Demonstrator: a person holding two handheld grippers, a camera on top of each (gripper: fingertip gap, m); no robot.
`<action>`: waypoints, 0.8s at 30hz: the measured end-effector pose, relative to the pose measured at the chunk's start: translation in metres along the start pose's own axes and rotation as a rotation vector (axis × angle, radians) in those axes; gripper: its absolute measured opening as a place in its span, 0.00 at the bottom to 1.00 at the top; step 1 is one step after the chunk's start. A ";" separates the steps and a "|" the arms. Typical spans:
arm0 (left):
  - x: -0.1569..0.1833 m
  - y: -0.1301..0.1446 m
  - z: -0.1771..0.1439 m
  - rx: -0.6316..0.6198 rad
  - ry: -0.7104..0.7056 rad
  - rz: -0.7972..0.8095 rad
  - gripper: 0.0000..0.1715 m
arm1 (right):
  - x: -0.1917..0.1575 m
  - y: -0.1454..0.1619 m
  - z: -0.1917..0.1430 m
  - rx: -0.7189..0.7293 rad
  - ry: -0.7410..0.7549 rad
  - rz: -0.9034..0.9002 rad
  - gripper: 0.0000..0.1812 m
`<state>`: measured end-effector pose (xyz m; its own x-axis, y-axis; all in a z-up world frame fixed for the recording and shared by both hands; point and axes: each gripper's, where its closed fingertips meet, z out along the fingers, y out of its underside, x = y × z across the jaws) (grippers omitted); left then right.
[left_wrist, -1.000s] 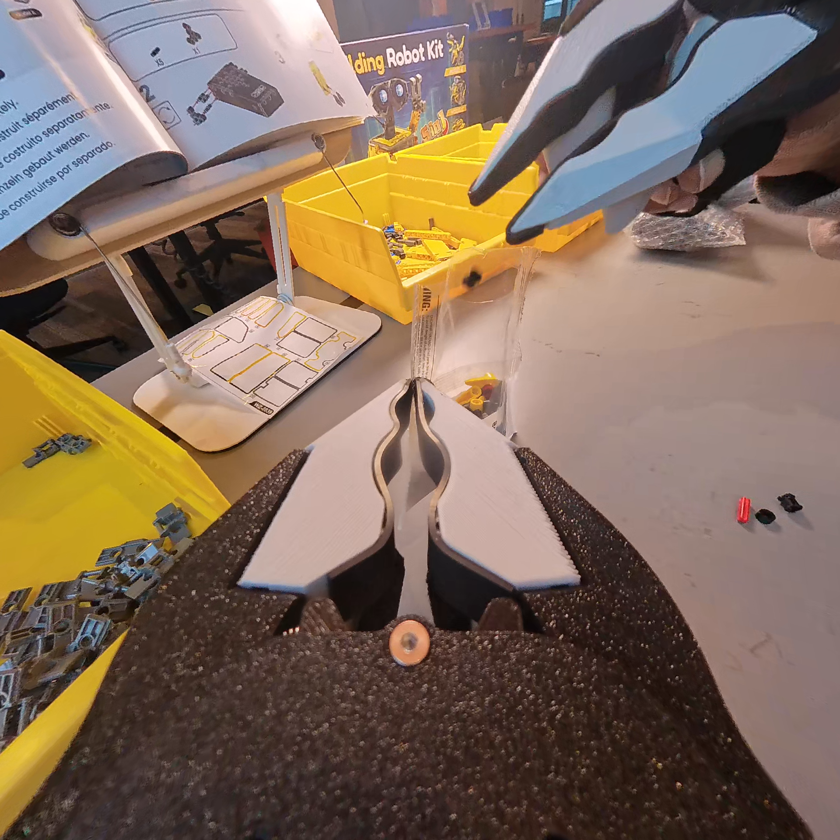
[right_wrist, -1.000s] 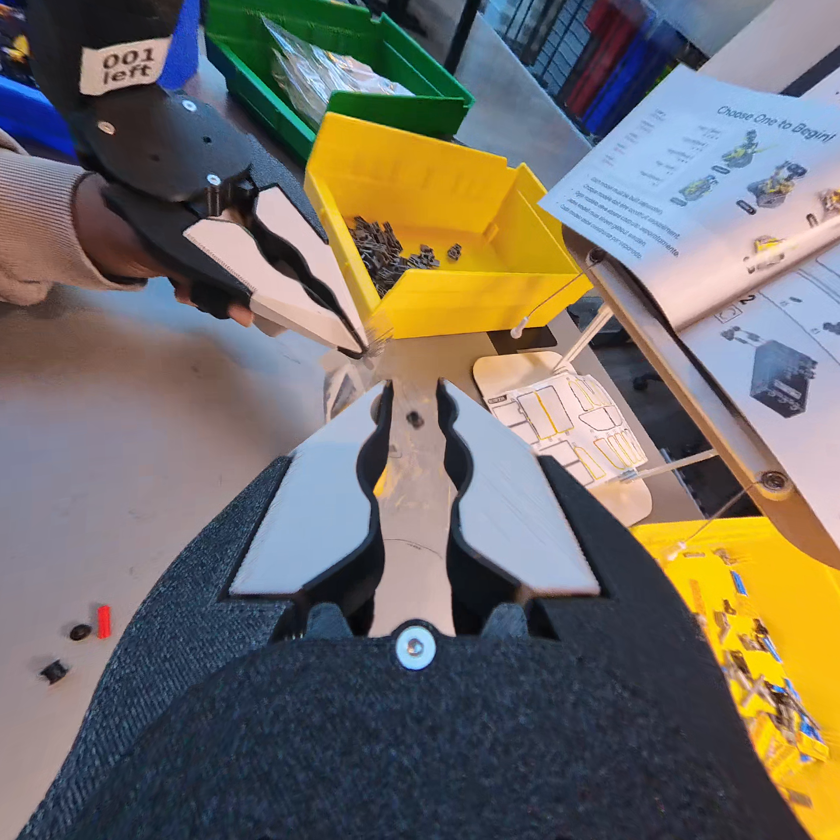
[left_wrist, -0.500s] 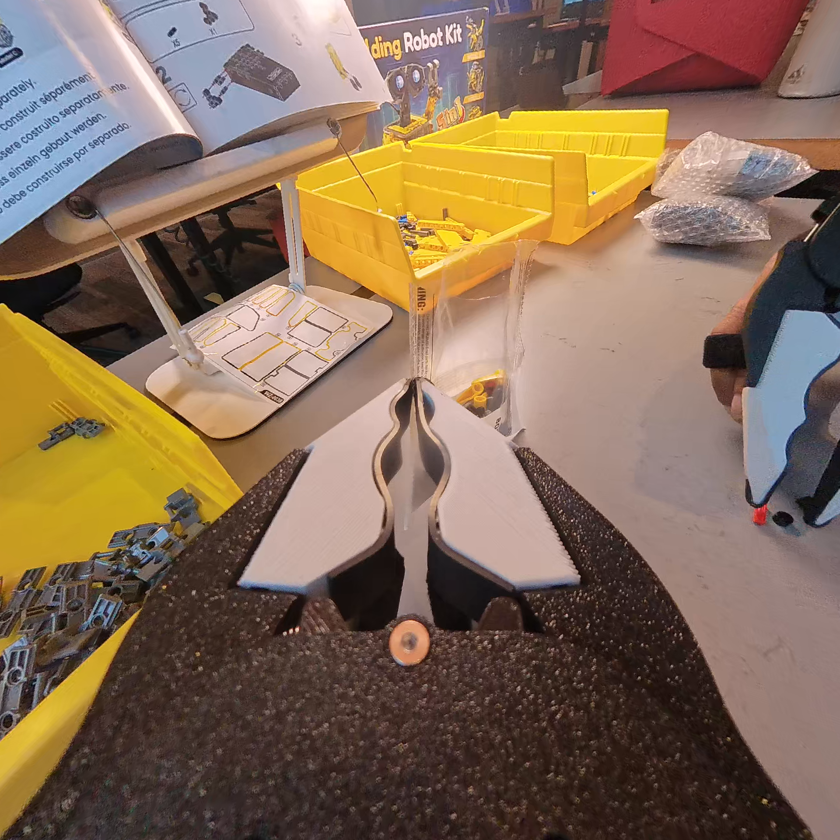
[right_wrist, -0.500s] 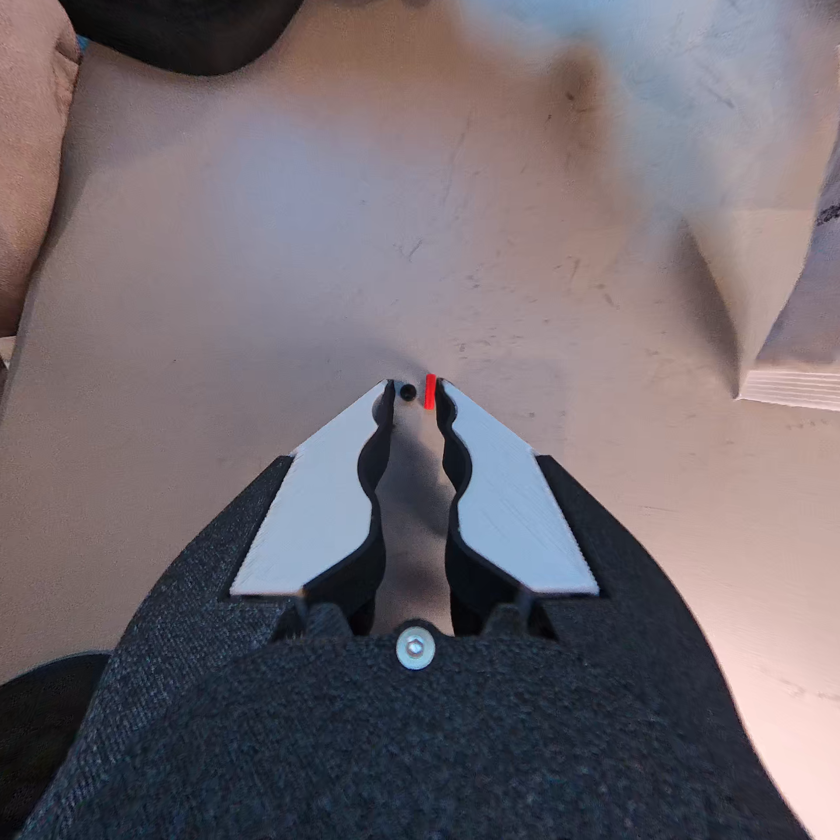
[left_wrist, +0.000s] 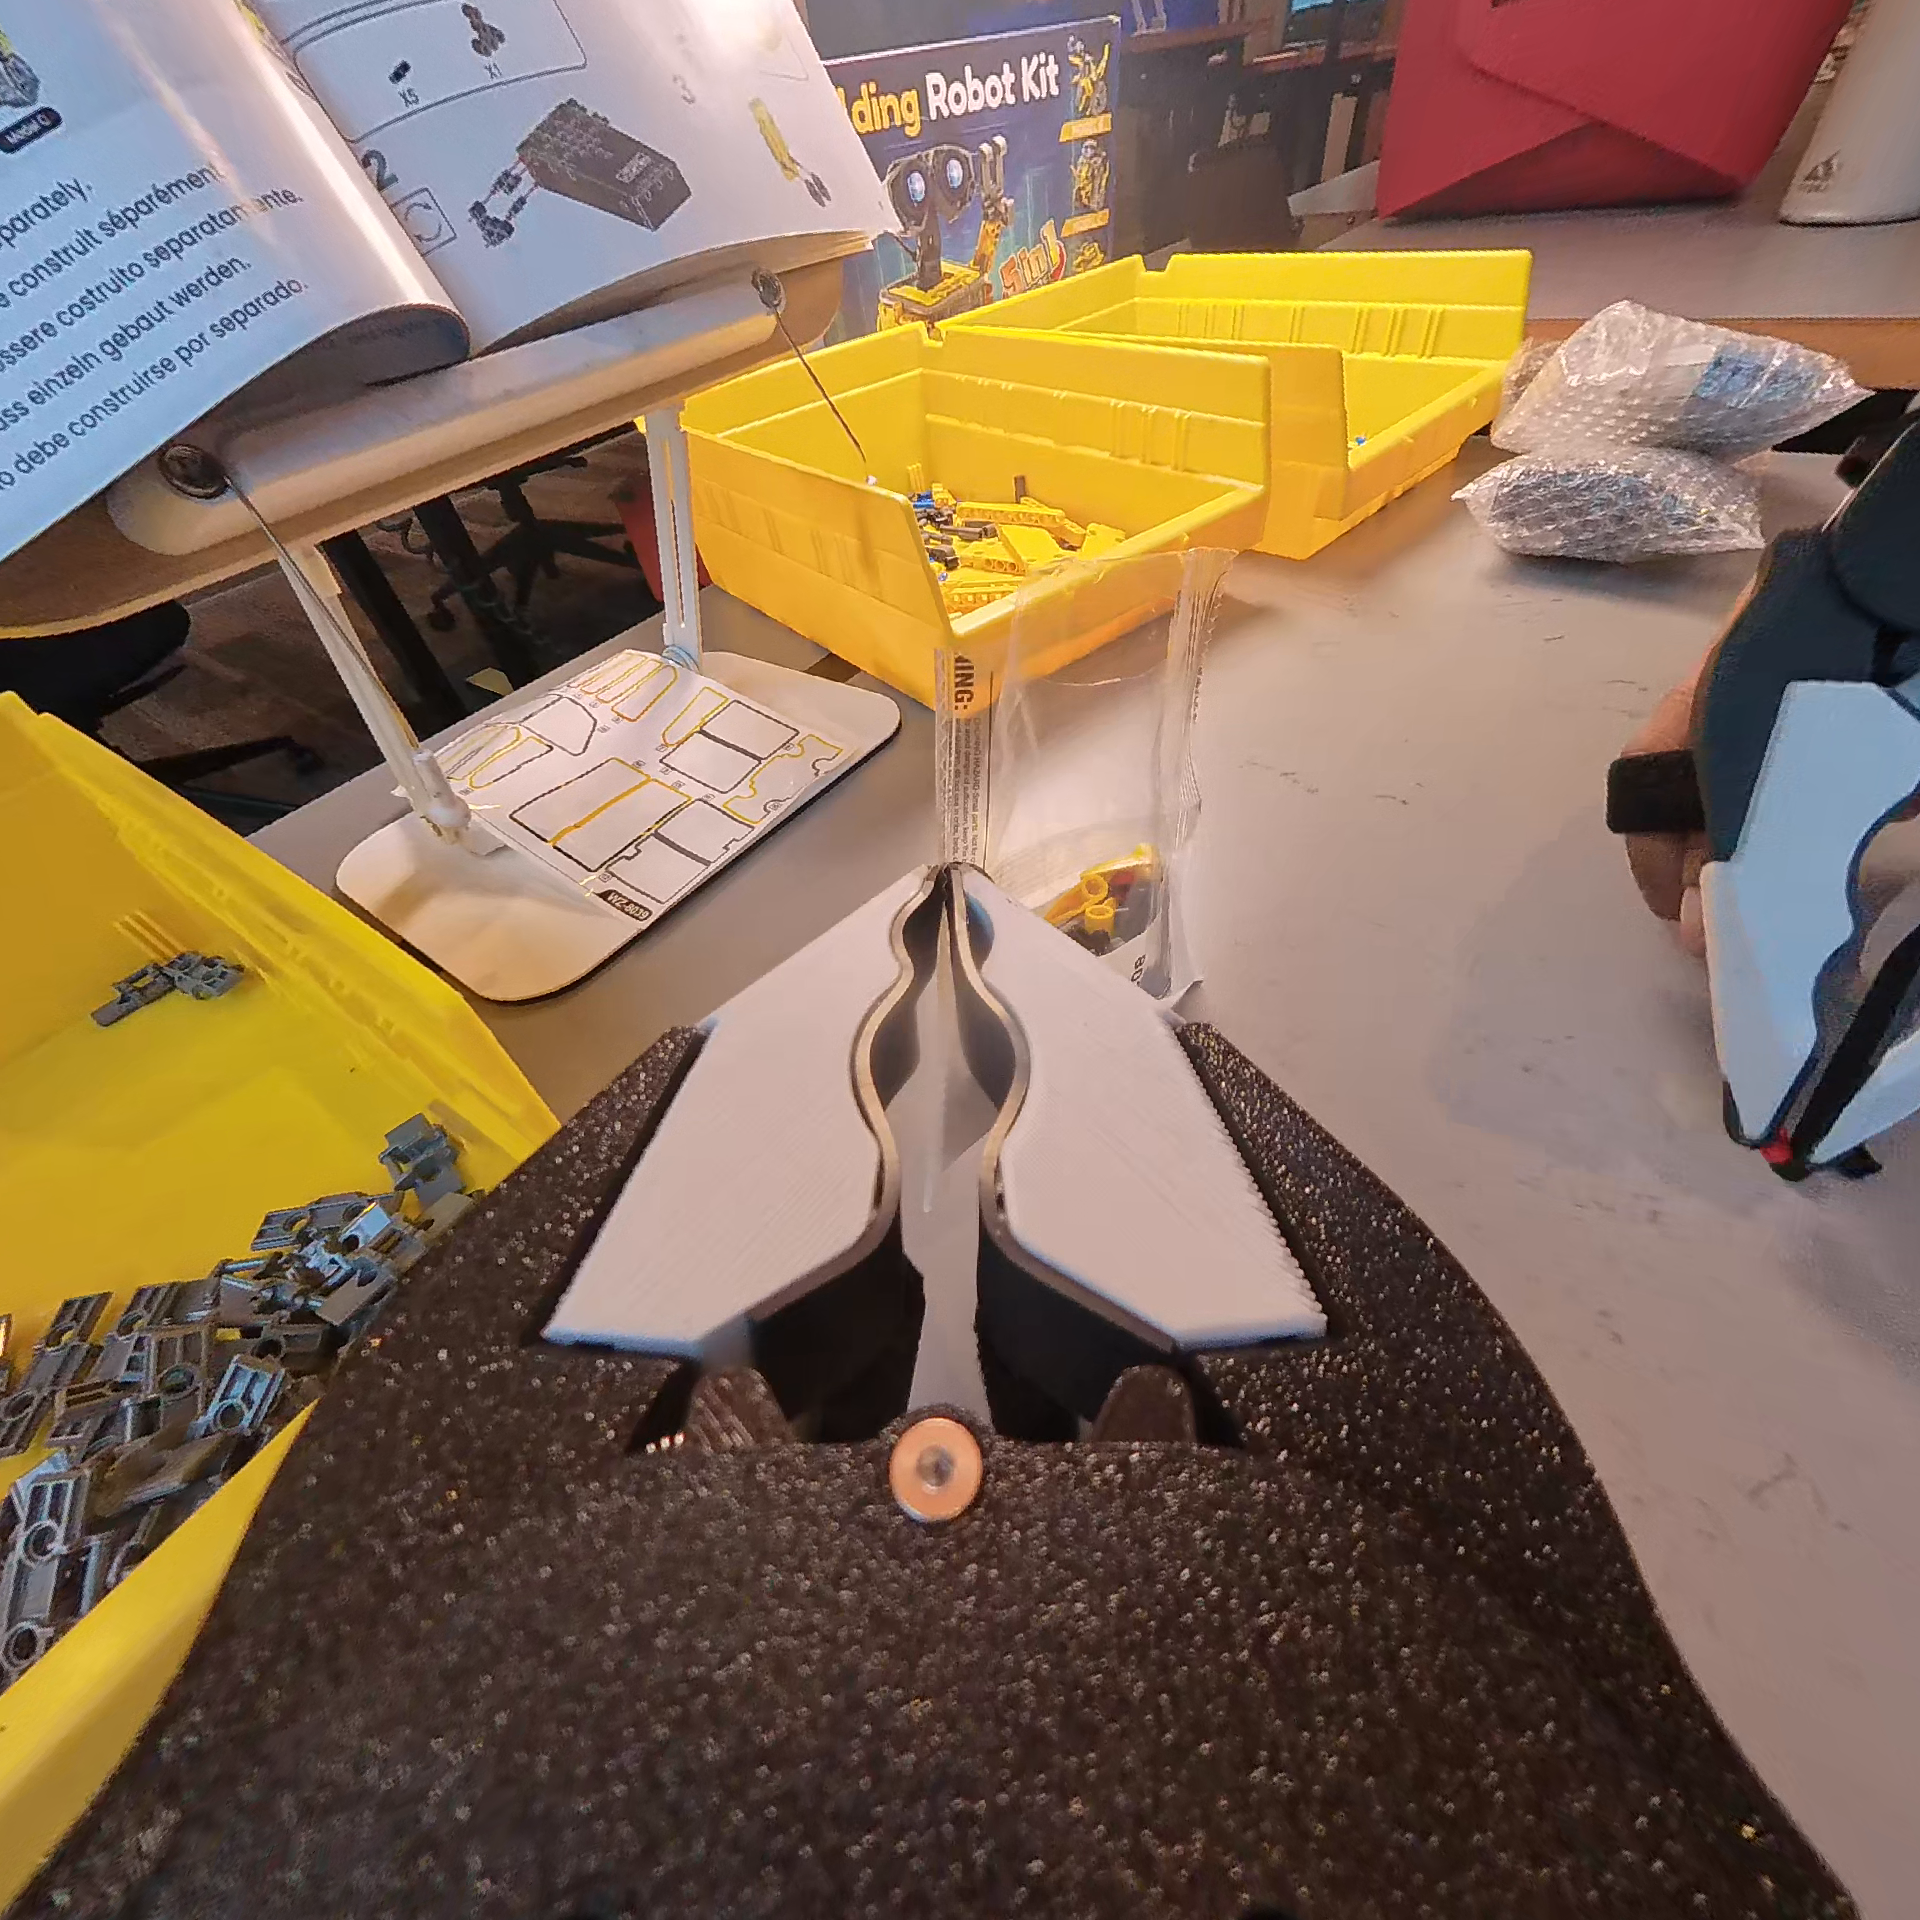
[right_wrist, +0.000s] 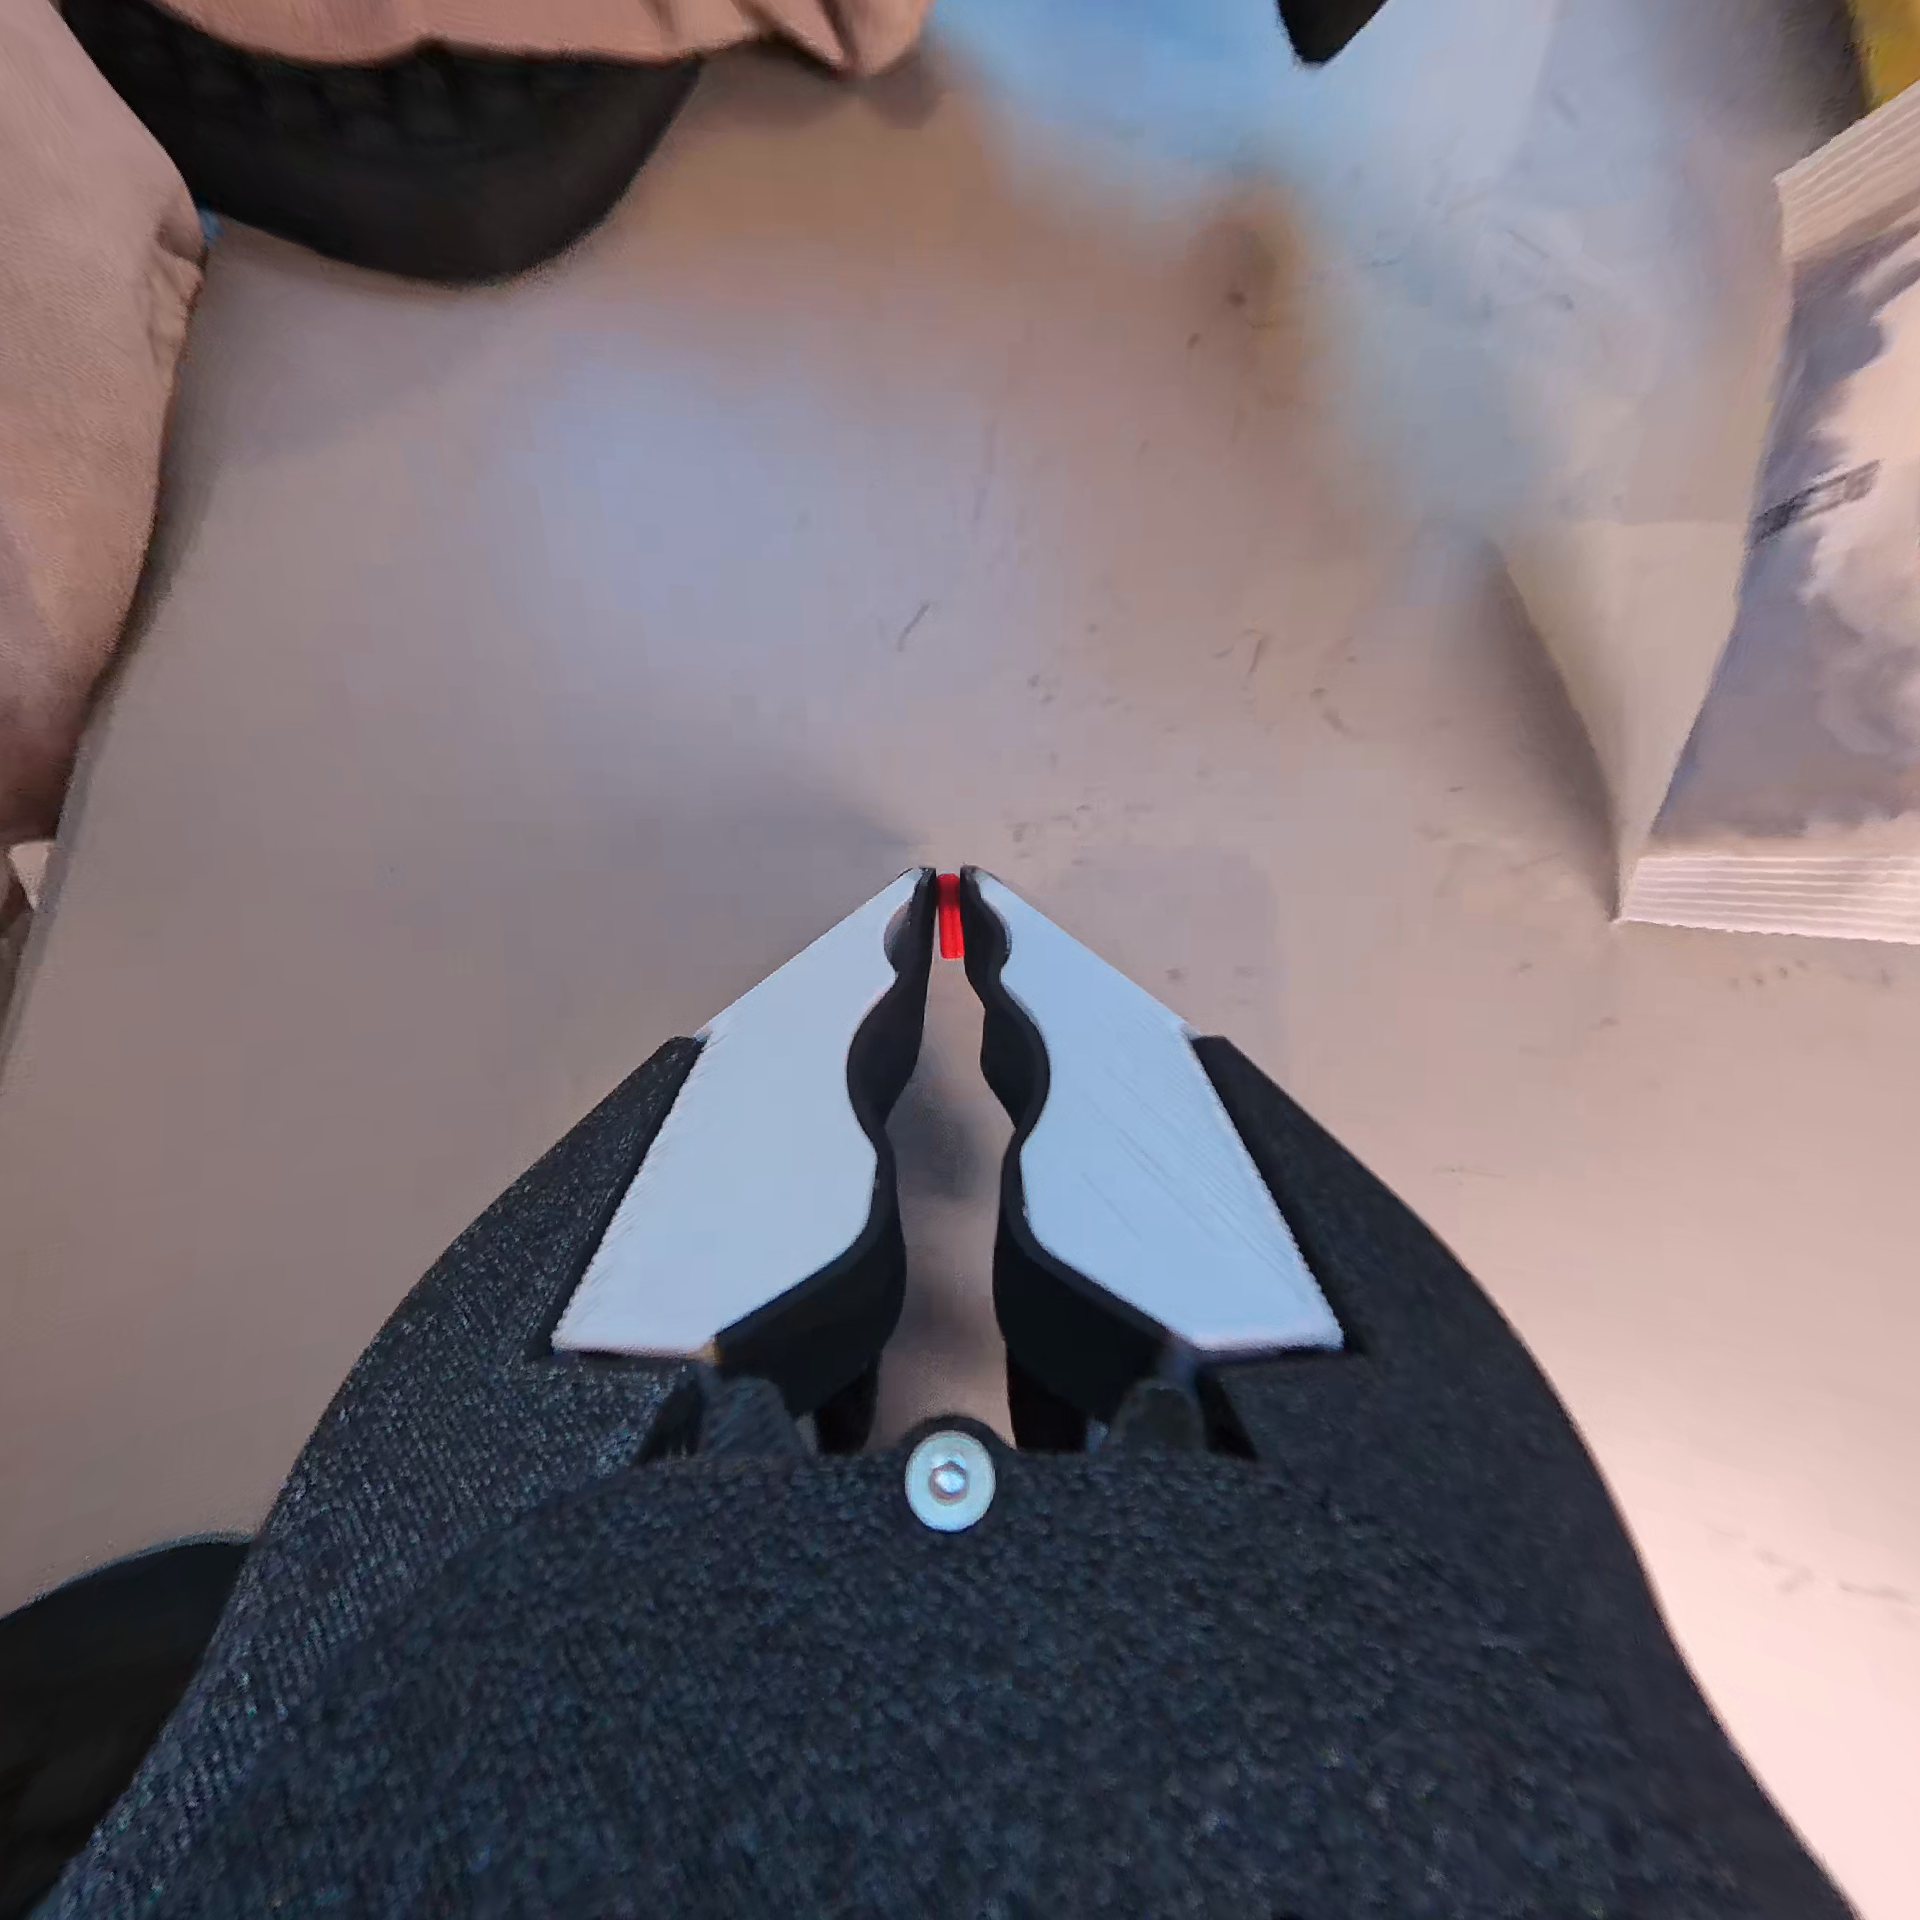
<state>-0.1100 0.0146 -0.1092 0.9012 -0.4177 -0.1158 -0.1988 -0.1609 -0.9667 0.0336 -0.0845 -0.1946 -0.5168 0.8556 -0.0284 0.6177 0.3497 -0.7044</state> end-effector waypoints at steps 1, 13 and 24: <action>0.000 0.000 0.000 0.000 0.002 -0.001 0.00 | 0.003 -0.008 -0.005 0.036 0.011 0.001 0.02; 0.012 -0.005 -0.001 0.029 0.059 0.015 0.00 | 0.138 -0.130 -0.097 0.407 0.570 -0.018 0.03; 0.005 -0.003 -0.001 0.016 0.031 0.003 0.00 | 0.054 -0.044 -0.052 0.248 0.168 0.047 0.10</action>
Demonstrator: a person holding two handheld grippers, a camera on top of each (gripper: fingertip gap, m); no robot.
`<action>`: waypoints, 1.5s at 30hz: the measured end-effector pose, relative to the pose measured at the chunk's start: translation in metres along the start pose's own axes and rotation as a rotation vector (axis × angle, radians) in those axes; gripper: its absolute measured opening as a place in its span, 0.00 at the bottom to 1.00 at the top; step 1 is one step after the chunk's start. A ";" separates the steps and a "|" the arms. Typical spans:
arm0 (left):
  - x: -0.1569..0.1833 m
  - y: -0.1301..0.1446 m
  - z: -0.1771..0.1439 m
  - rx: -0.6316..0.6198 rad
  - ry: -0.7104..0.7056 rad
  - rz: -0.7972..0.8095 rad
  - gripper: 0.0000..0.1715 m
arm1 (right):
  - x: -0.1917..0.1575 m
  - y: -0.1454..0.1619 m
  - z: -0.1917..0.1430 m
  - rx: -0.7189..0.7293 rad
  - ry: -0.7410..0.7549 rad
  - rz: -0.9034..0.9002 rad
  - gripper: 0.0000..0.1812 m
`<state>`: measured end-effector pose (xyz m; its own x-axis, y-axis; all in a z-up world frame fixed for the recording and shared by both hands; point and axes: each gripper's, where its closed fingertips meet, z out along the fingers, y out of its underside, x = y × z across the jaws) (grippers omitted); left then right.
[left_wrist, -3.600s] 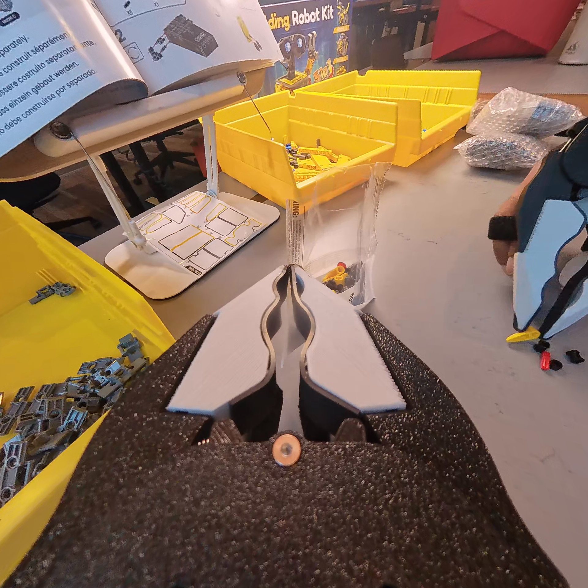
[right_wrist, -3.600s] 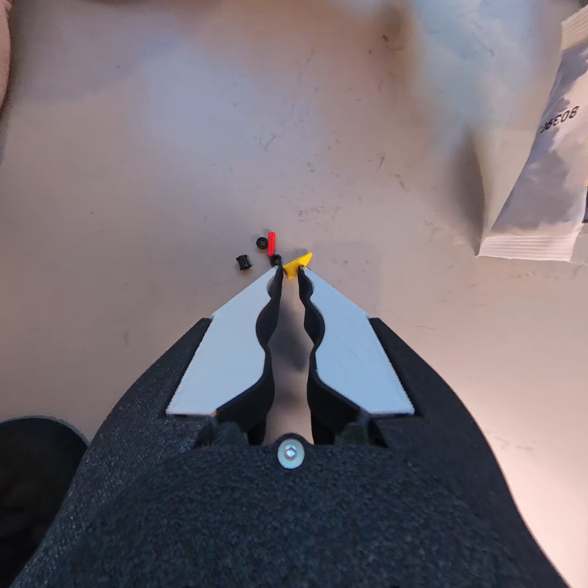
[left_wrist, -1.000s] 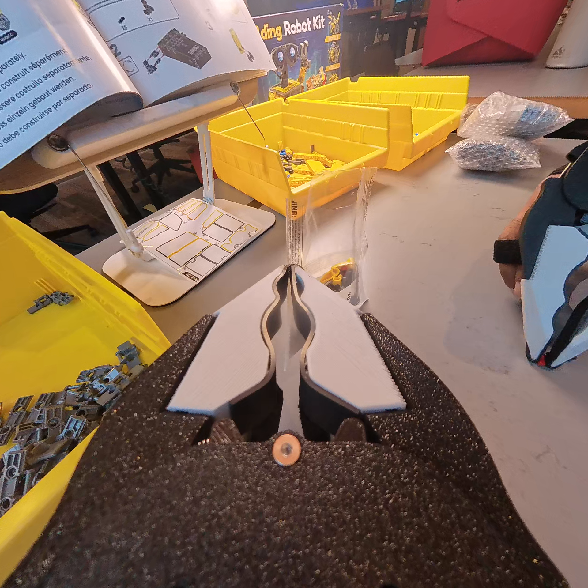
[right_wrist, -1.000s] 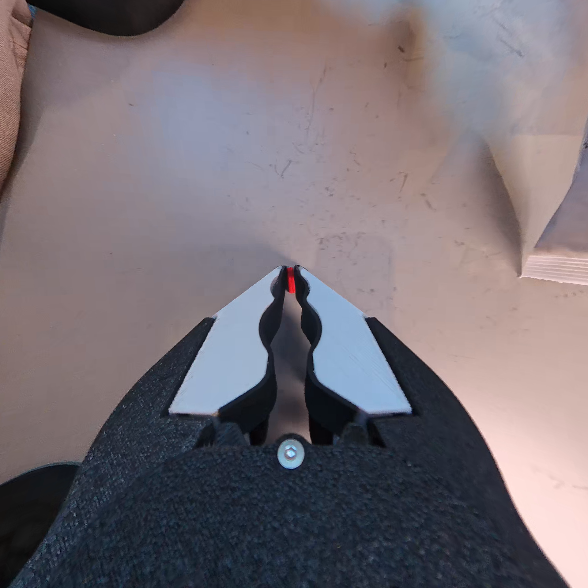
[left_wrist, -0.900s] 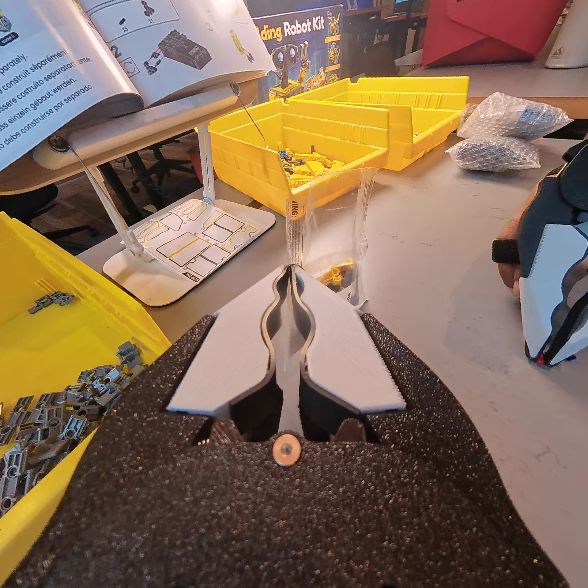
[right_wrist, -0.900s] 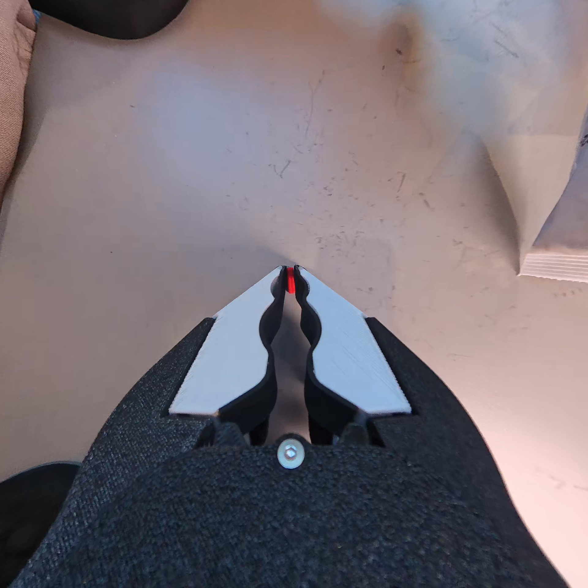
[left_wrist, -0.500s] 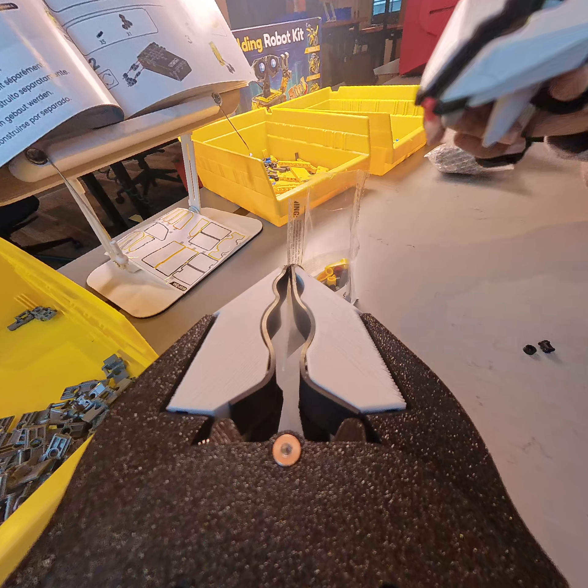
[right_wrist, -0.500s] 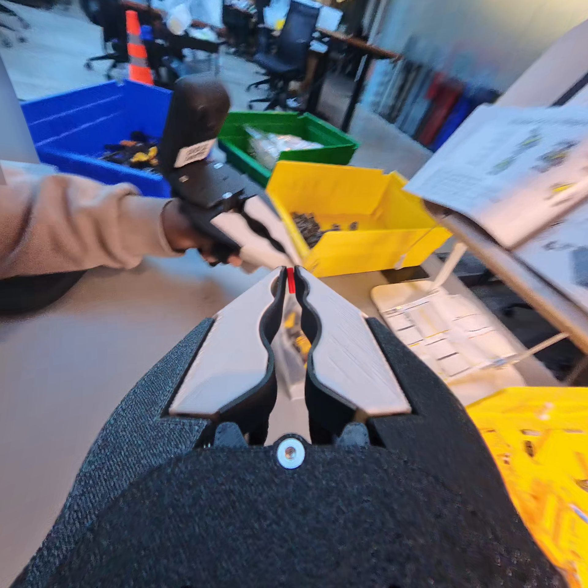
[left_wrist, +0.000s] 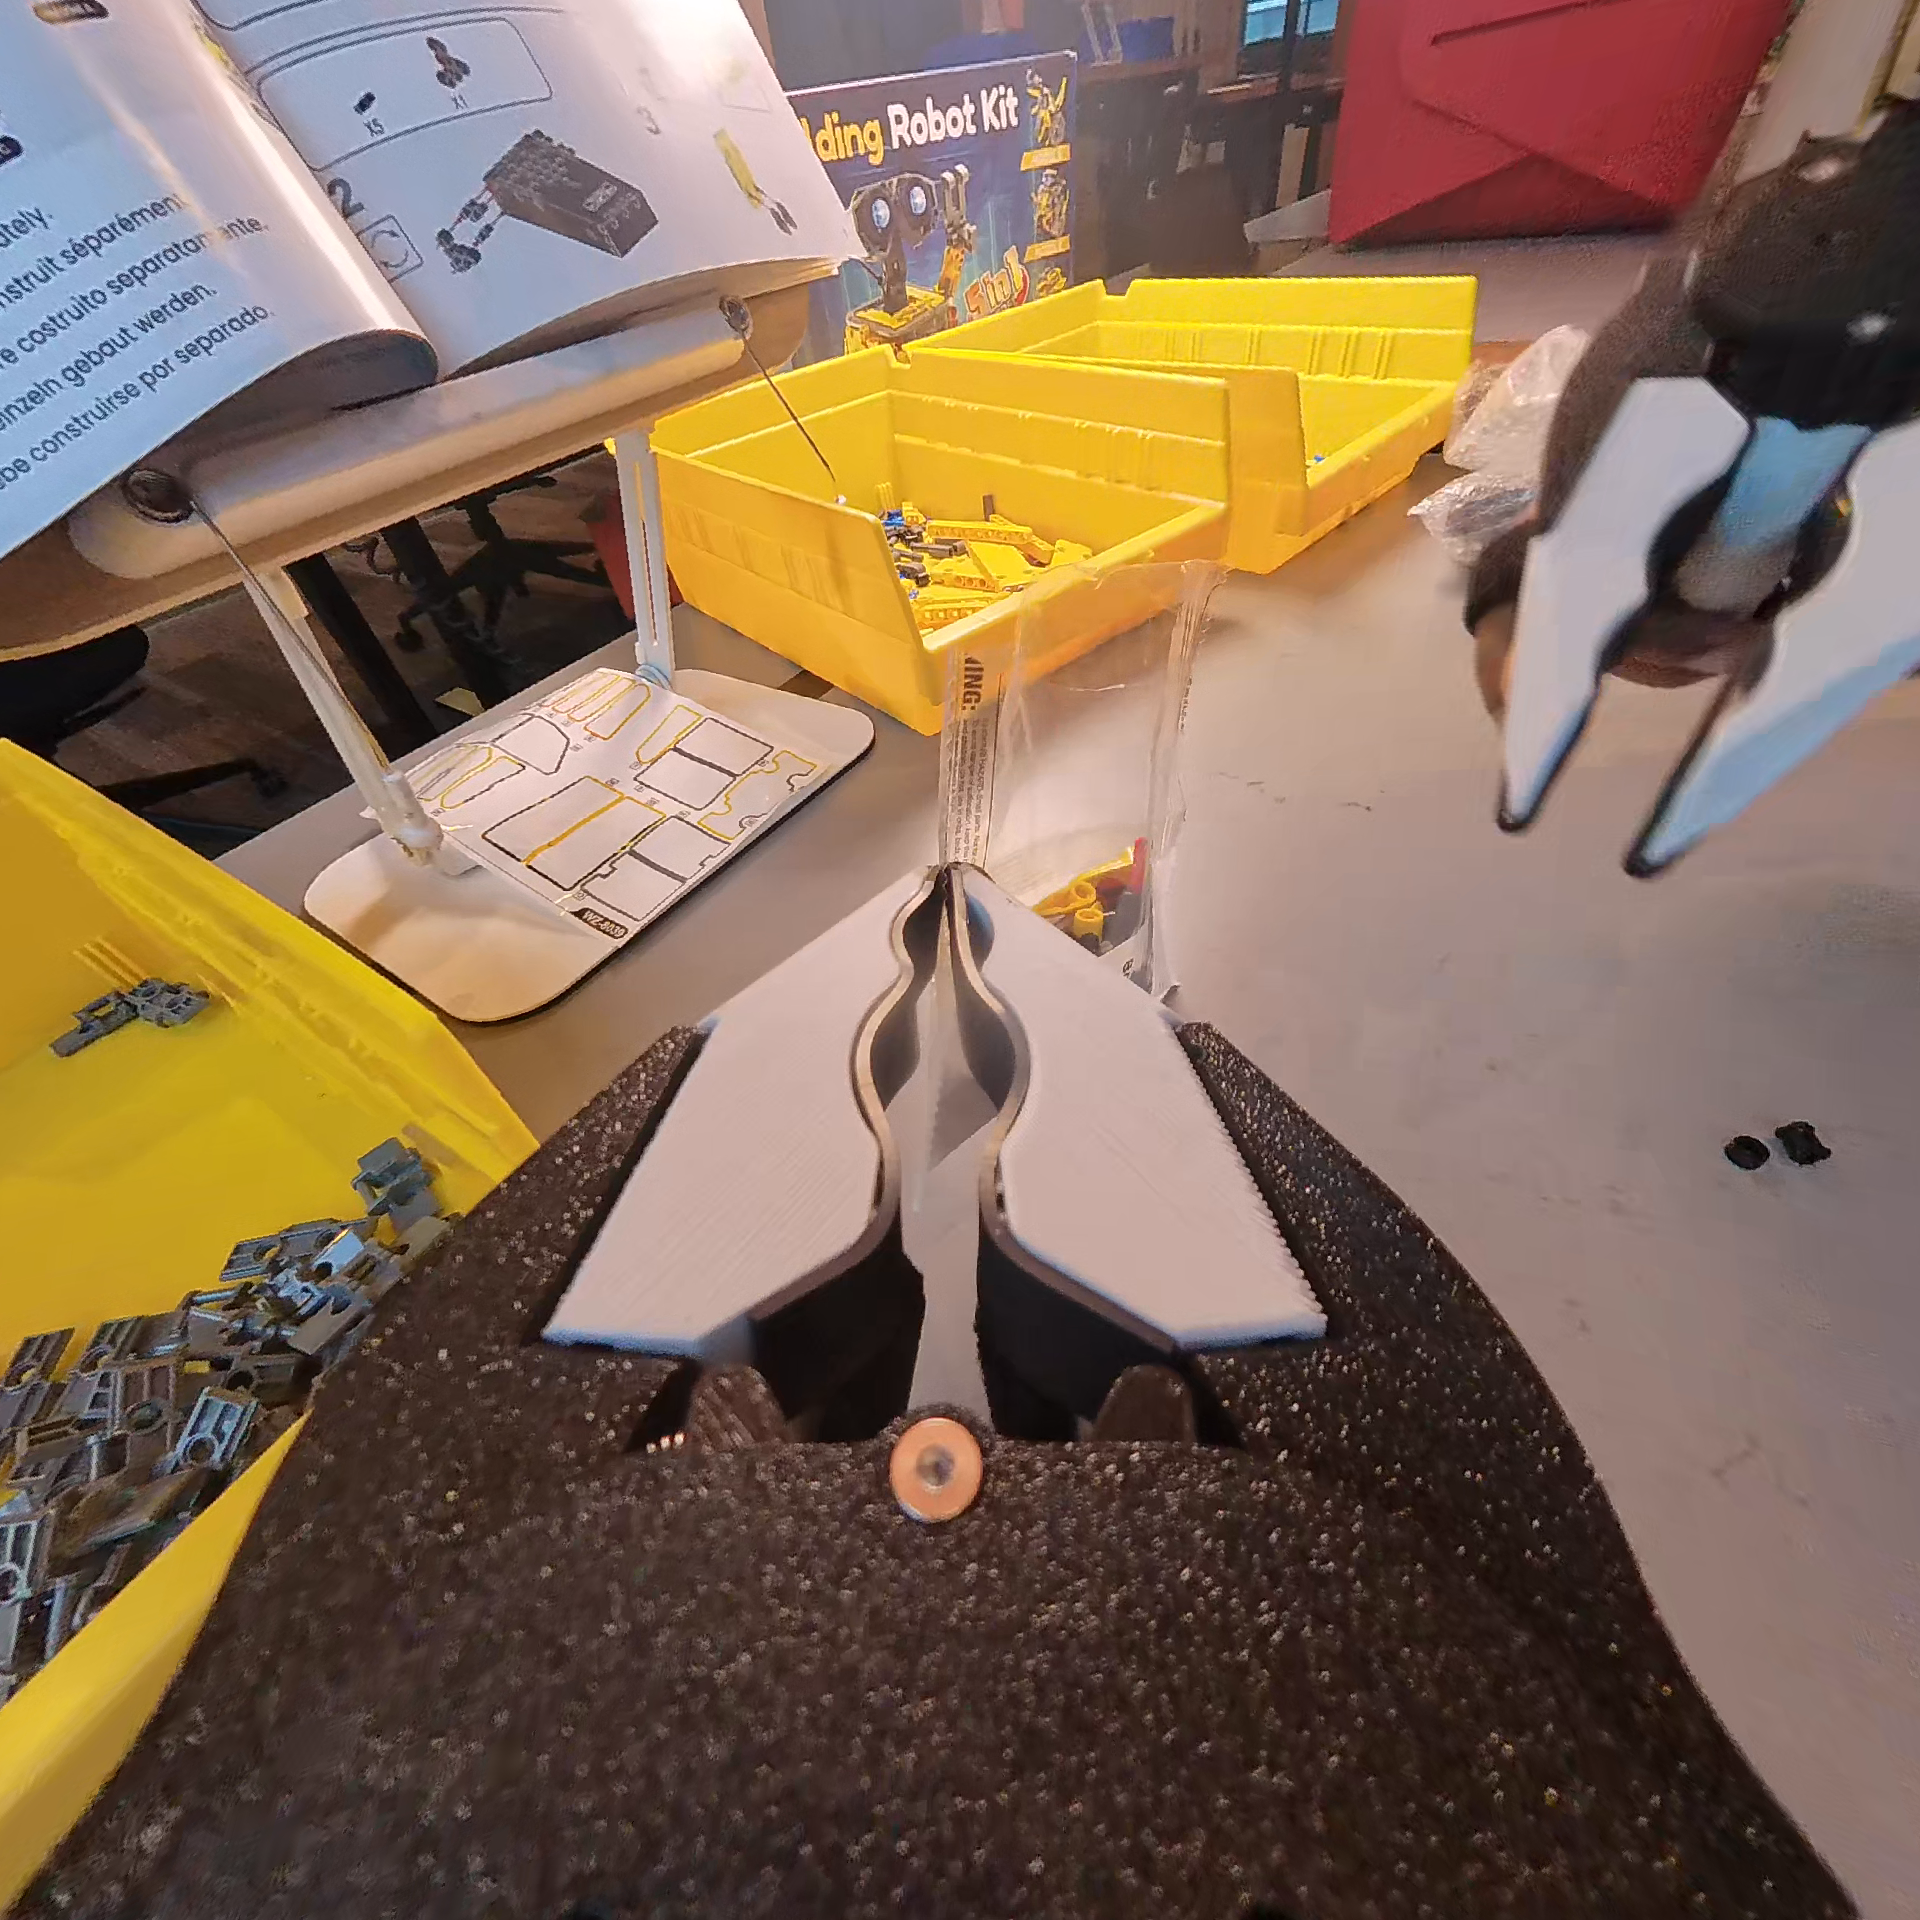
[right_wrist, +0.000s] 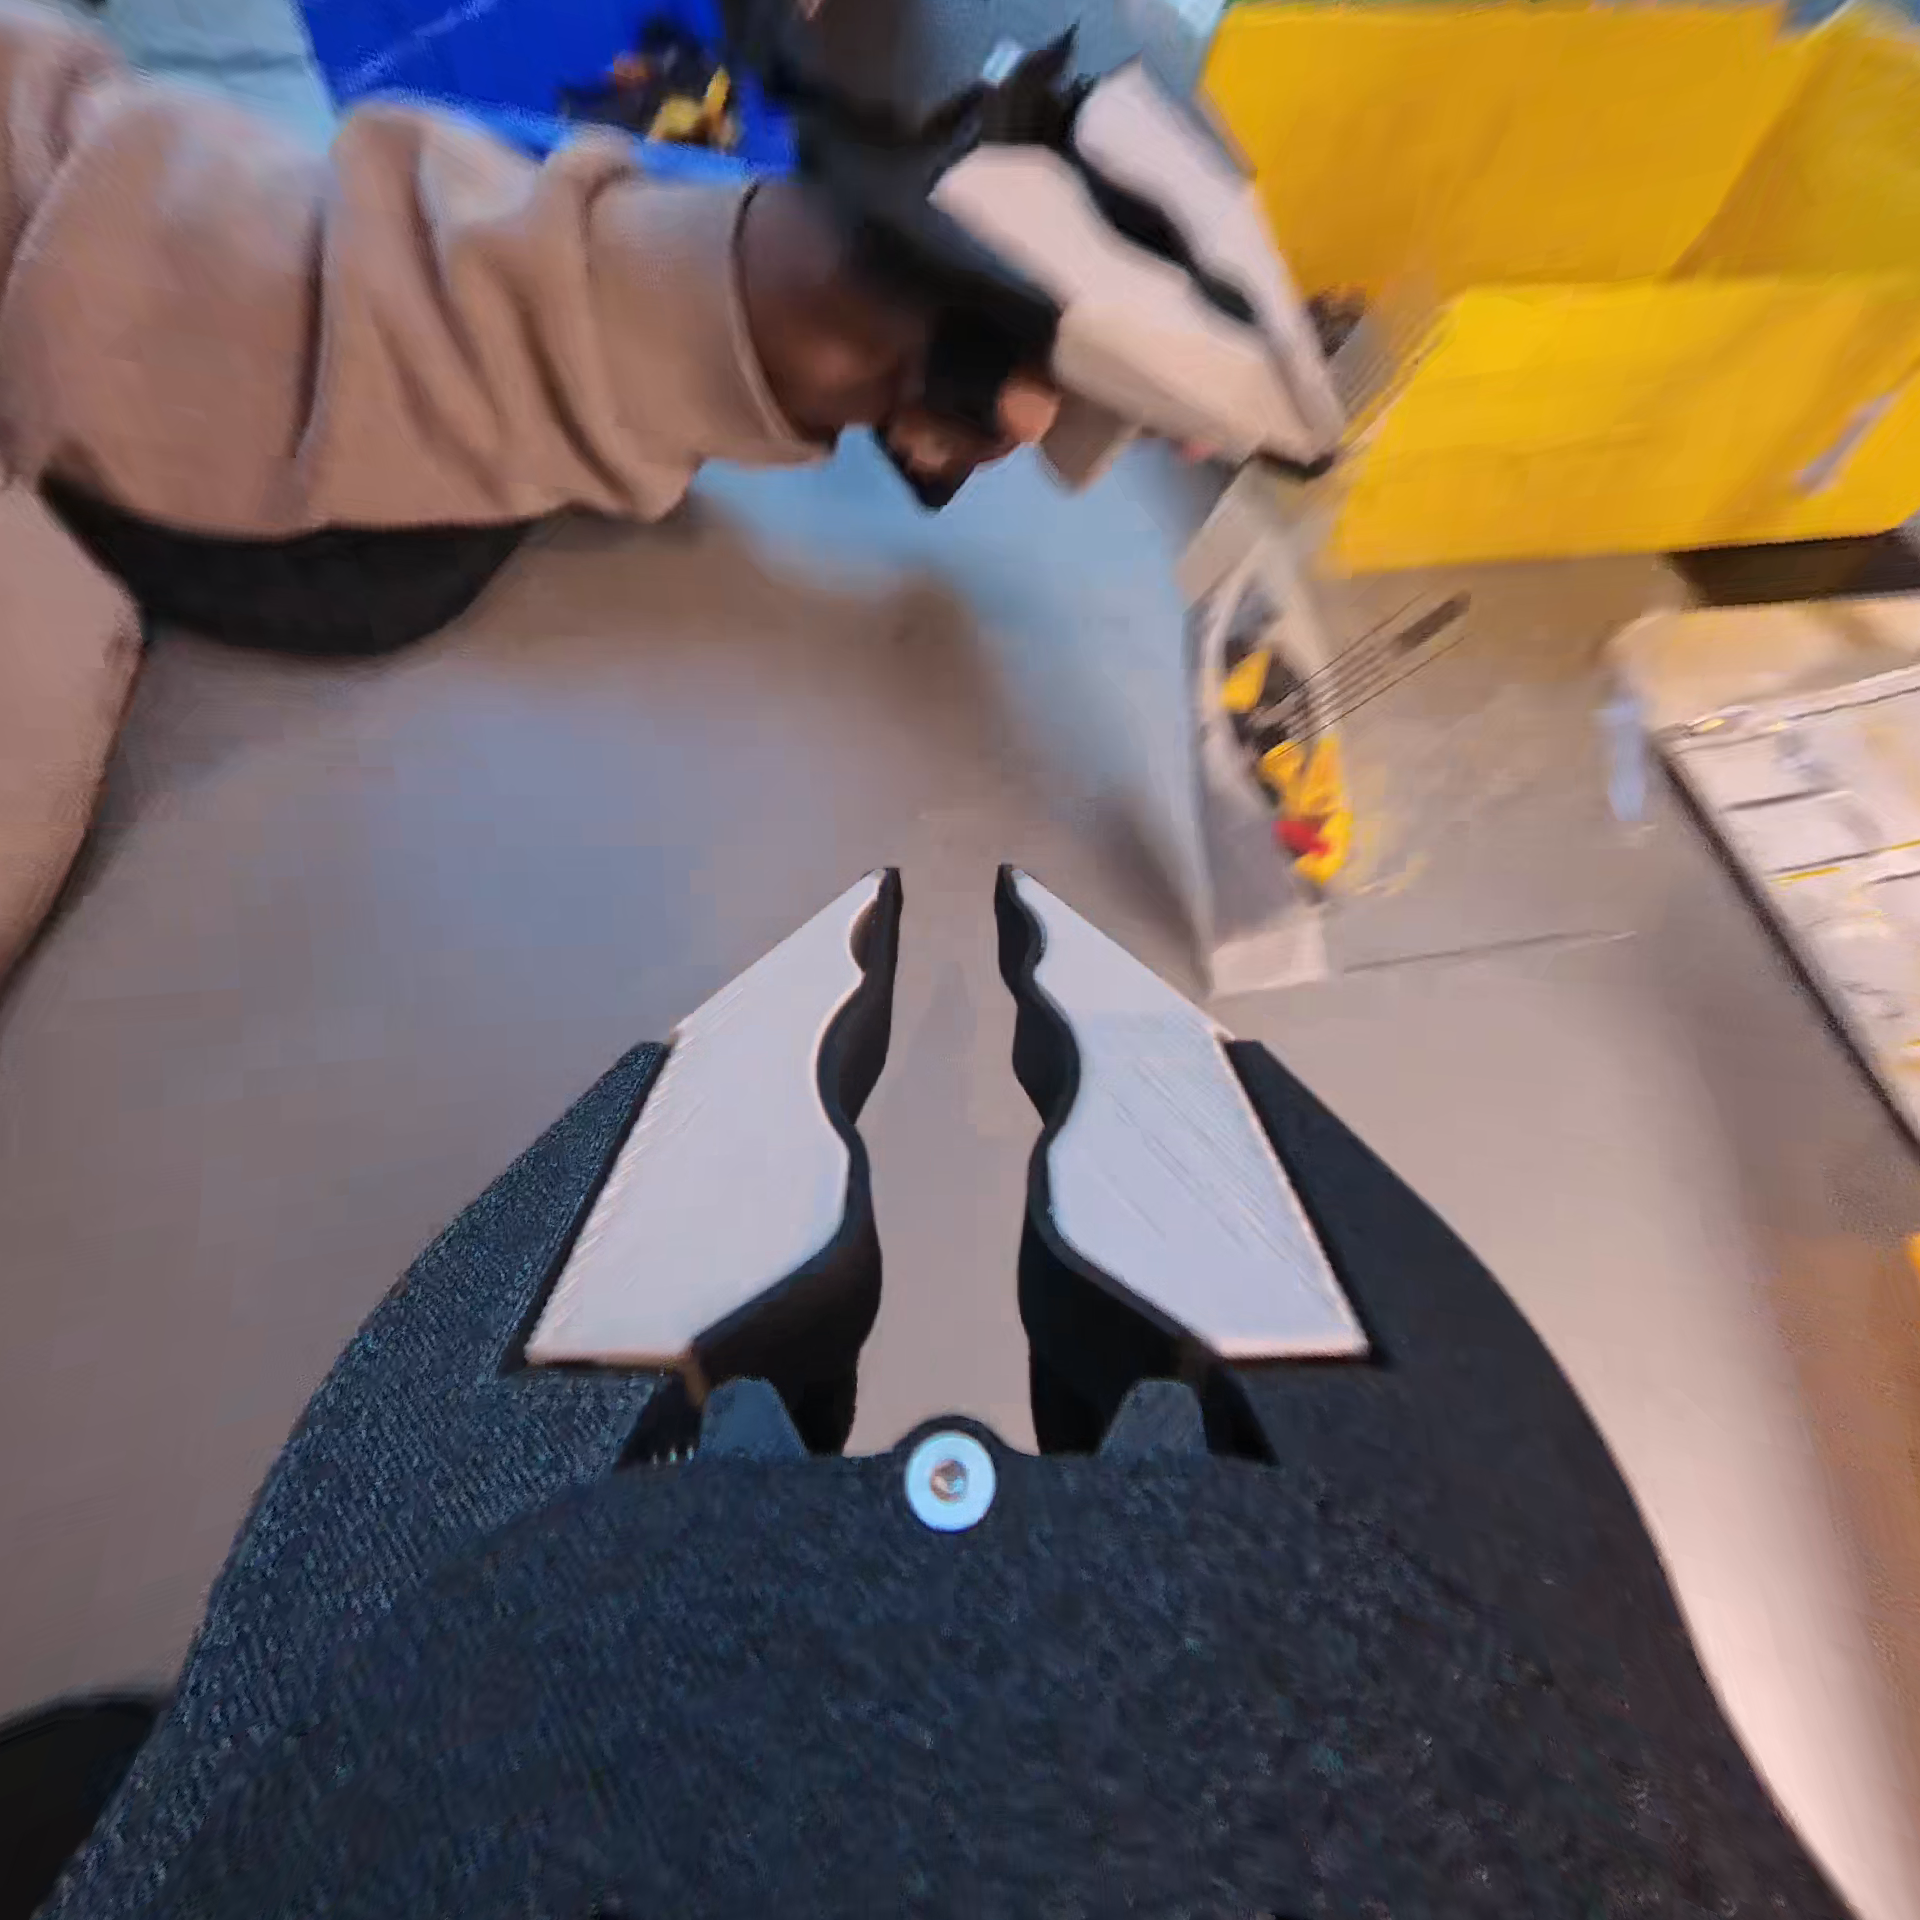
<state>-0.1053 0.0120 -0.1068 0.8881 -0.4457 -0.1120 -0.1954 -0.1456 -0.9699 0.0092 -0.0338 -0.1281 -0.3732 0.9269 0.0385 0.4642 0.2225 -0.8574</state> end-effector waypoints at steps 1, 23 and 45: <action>0.000 0.000 0.000 -0.001 -0.001 0.001 0.00 | -0.015 0.018 0.002 -0.071 -0.041 -0.012 0.10; 0.005 0.000 0.001 0.003 0.020 0.006 0.00 | 0.000 -0.010 0.012 -0.058 0.123 -0.104 0.03; 0.001 0.001 0.000 -0.002 0.004 0.005 0.00 | -0.082 0.076 -0.006 -0.267 -0.220 -0.070 0.10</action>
